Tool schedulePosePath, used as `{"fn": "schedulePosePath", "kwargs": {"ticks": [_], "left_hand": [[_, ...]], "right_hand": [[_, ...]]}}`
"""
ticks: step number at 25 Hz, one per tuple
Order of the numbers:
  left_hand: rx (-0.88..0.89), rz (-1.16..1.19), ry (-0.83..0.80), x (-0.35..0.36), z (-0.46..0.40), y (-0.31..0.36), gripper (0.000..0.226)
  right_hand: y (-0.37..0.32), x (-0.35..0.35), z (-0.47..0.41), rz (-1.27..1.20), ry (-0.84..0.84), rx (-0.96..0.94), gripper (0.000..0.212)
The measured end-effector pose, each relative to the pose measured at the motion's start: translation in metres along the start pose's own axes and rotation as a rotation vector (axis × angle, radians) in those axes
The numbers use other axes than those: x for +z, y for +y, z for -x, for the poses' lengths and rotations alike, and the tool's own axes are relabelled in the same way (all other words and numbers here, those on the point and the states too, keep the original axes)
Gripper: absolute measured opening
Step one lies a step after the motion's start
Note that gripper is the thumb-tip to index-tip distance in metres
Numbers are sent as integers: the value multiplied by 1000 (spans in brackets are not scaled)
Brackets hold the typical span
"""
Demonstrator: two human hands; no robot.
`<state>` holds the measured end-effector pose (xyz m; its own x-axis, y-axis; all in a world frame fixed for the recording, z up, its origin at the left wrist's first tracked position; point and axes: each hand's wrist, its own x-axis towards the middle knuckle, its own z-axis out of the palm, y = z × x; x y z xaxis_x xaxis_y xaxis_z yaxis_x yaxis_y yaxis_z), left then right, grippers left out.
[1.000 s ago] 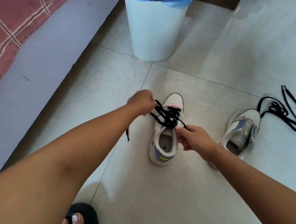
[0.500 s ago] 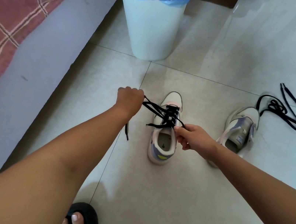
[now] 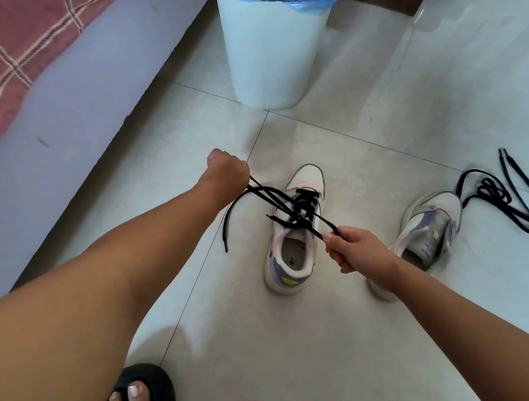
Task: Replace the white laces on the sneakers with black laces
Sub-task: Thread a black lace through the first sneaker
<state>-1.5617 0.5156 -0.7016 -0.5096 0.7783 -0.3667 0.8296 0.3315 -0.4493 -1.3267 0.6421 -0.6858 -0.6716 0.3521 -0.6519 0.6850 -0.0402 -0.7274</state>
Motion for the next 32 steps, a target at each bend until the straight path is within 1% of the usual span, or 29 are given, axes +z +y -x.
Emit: {"fn": "schedulePosePath", "kwargs": {"ticks": [1, 2, 5, 6, 8, 9, 10, 11, 12, 13, 14, 15, 16, 17, 18, 19, 20, 21, 23, 24, 25, 26, 28, 29, 30, 32], "left_hand": [[-1, 65, 47, -1, -1, -4, 16], [-15, 97, 21, 0, -3, -6, 13], [-19, 130, 60, 2, 6, -8, 16], [3, 118, 57, 5, 8, -10, 15], [-2, 208, 9, 6, 10, -12, 13], [-38, 330, -19, 4, 9, -10, 17], [-90, 492, -30, -3, 10, -8, 21], [-149, 672, 5, -11, 10, -5, 24], [-185, 841, 70, -20, 10, -1, 26], [-181, 1007, 127, -29, 11, 2, 26], [-146, 1199, 164, -41, 11, 3, 25], [-103, 1395, 200, -54, 11, 4, 23], [-70, 1560, 240, -67, 11, 3, 22], [-53, 1661, 287, -79, 9, 2, 21], [-56, 1697, 316, -89, 7, 2, 21], [-76, 1689, 311, -95, 3, 2, 21], [-110, 1639, 257, -96, -1, 3, 21], [-151, 1547, 147, -91, -5, 6, 19], [-235, 1363, -194, -76, -5, 18, 15], [-258, 1351, -355, -67, -2, 26, 16], [-269, 1402, -455, -59, 0, 35, 20], [-283, 1474, -498, -54, 2, 41, 25], [-340, 1593, -442, -53, 3, 49, 27], [-343, 1618, -395, -53, 3, 51, 23], [-331, 1635, -360, -56, 2, 52, 17], [-287, 1752, -313, -61, 2, 51, 17]], "right_hand": [[1, 0, 0, -9, 8, -2, 30], [1, 1, -1, -23, 16, -5, 30], [2, -1, -2, -35, 25, -15, 30], [2, -2, -2, -34, 22, -14, 30], [1, -1, -1, -30, 27, 12, 30], [1, 1, -2, -43, 59, 16, 30], [-2, 4, -3, -68, 125, 7, 29], [-6, 6, -6, -104, 226, -14, 27], [-11, 8, -9, -202, 319, -34, 23], [-20, 8, -14, -381, 362, -42, 19], [-31, 9, -16, -587, 342, -34, 15], [-40, 12, -18, -708, 282, -34, 13], [-48, 15, -18, -700, 220, -49, 12], [-55, 18, -19, -534, 183, -70, 13], [-61, 22, -17, -331, 162, -80, 17], [-65, 26, -18, -185, 175, -81, 20], [-68, 27, -18, -146, 213, -57, 21], [-69, 28, -20, -198, 266, -7, 21], [-65, 26, -24, -399, 341, 138, 21], [-63, 26, -25, -490, 350, 205, 23], [-61, 26, -26, -540, 344, 245, 25], [-58, 27, -27, -561, 332, 260, 26], [-57, 25, -28, -543, 311, 248, 24], [-56, 24, -28, -505, 308, 227, 24], [-55, 24, -28, -456, 305, 198, 22], [-56, 25, -25, -363, 284, 130, 22]]}}
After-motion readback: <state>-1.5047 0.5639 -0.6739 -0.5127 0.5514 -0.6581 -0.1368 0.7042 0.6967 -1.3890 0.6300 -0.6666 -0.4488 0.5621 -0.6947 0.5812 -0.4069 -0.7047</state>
